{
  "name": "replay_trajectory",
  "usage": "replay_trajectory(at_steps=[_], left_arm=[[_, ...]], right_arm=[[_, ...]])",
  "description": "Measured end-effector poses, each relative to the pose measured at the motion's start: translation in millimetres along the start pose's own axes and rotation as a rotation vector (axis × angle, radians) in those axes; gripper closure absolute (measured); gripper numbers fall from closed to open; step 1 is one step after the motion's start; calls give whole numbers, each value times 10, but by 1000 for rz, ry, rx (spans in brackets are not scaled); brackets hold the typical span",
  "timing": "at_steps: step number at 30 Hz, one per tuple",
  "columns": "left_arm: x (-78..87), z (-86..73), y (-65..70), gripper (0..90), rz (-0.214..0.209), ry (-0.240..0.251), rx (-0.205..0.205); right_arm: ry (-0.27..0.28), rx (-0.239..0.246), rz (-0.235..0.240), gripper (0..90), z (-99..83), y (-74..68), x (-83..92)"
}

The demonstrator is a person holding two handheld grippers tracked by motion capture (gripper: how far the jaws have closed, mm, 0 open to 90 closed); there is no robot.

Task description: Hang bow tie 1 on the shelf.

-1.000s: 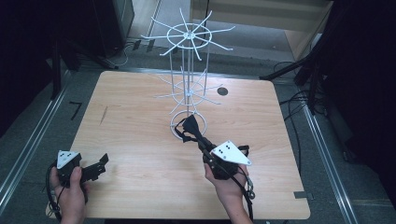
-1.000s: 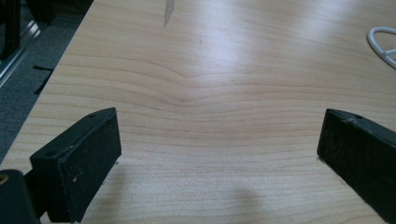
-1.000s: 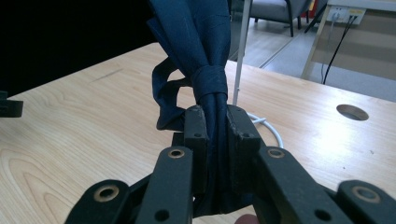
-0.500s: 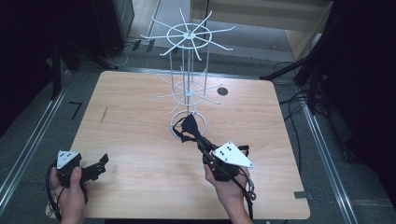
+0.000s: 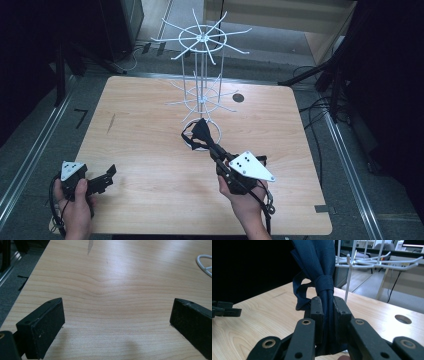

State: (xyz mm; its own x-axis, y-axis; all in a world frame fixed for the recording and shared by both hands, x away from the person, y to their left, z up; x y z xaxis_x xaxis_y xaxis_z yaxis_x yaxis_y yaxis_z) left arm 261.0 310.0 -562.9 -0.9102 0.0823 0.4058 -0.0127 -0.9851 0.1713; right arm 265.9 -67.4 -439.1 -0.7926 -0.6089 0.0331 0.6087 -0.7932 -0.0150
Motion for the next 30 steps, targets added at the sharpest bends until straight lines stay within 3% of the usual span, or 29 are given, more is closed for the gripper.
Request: replay_trajectory(at_steps=[12, 30], left_arm=[[1, -1, 0, 0, -1, -2, -4], [0, -1, 3, 0, 2, -1, -4]], right_arm=[[47, -8, -18, 813, 149, 77, 76], [68, -40, -67, 813, 161, 308, 173]])
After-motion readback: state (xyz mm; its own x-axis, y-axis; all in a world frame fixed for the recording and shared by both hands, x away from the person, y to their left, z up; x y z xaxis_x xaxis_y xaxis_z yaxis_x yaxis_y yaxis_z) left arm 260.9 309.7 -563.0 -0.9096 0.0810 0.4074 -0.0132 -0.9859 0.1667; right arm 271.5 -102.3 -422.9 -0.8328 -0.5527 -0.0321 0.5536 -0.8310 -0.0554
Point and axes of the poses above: each handheld gripper's, and its own axes: x roughly backward along the jaws, z roughly out of its top, y roughly to its right, the point moved 7 cm from there along -x, roughly forward along the jaws, and after that the axes turned 9 degrees about y, right-handed, at the moved point
